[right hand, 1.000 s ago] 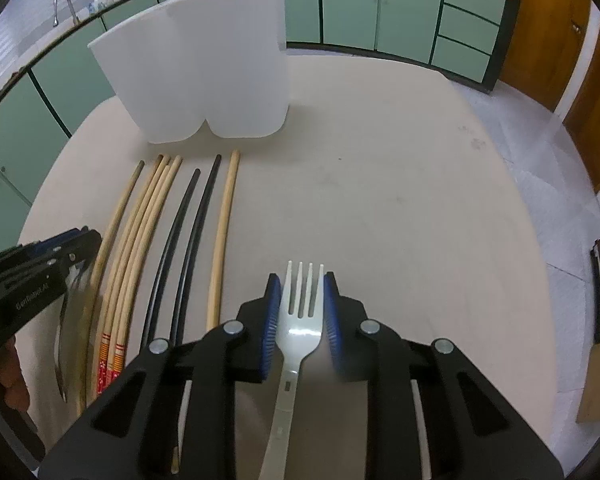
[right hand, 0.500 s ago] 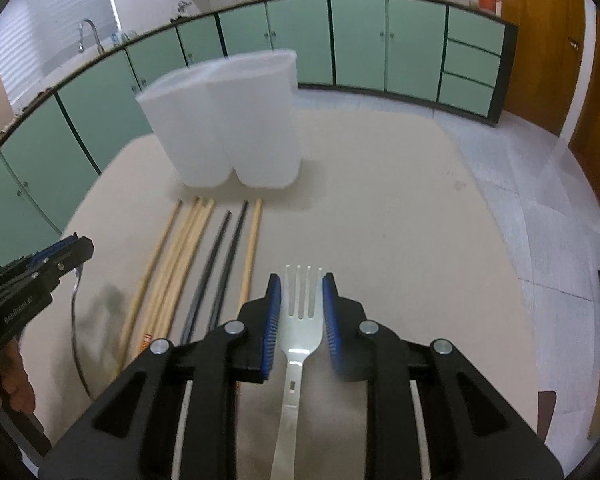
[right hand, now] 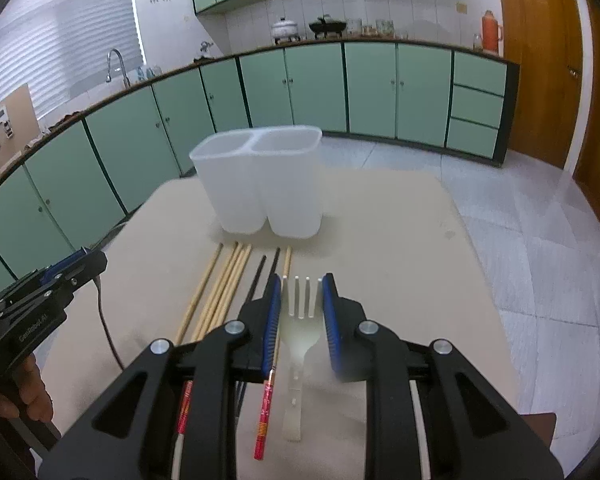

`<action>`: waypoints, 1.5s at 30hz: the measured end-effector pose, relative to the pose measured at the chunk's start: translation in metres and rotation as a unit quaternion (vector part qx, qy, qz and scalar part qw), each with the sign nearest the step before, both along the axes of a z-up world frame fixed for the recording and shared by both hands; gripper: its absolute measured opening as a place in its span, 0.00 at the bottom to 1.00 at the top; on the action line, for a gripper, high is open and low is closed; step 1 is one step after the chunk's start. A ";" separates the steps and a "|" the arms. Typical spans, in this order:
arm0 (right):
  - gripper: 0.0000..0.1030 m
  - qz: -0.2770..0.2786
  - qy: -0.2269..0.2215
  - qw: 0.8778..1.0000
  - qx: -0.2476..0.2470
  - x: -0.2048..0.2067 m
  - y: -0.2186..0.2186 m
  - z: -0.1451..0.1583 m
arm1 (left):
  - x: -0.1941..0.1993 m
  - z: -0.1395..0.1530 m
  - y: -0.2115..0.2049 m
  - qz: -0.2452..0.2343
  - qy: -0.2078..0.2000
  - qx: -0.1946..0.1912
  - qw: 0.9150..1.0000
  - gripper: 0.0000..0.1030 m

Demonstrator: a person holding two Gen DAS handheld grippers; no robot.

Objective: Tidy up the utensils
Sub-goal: 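Carry fork and spoon over the white holder and open both tools to drop them in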

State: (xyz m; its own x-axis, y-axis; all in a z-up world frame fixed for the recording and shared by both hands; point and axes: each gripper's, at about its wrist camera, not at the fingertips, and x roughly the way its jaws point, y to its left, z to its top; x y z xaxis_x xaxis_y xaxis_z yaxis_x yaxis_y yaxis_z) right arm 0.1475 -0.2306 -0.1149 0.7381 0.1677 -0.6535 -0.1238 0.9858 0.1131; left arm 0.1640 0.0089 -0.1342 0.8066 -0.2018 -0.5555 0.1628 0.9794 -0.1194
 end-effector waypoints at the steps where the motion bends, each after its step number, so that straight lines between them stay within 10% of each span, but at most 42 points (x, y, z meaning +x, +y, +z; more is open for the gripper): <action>1: 0.19 0.001 -0.005 1.000 0.001 -0.001 0.000 0.003 | -0.001 0.004 0.000 0.000 -0.007 -0.002 1.000 0.27; 14: 0.19 0.014 -0.078 0.997 0.026 0.018 -0.007 0.061 | 0.010 0.060 -0.006 -0.010 -0.067 -0.019 0.998 0.27; 29: 0.19 0.025 -0.159 0.986 0.043 0.139 -0.013 0.122 | 0.111 0.141 -0.024 -0.016 -0.147 -0.026 0.989 0.27; 45: 0.20 0.037 -0.091 0.994 0.041 0.214 0.009 0.049 | 0.195 0.062 -0.045 -0.017 -0.049 -0.016 0.999 0.27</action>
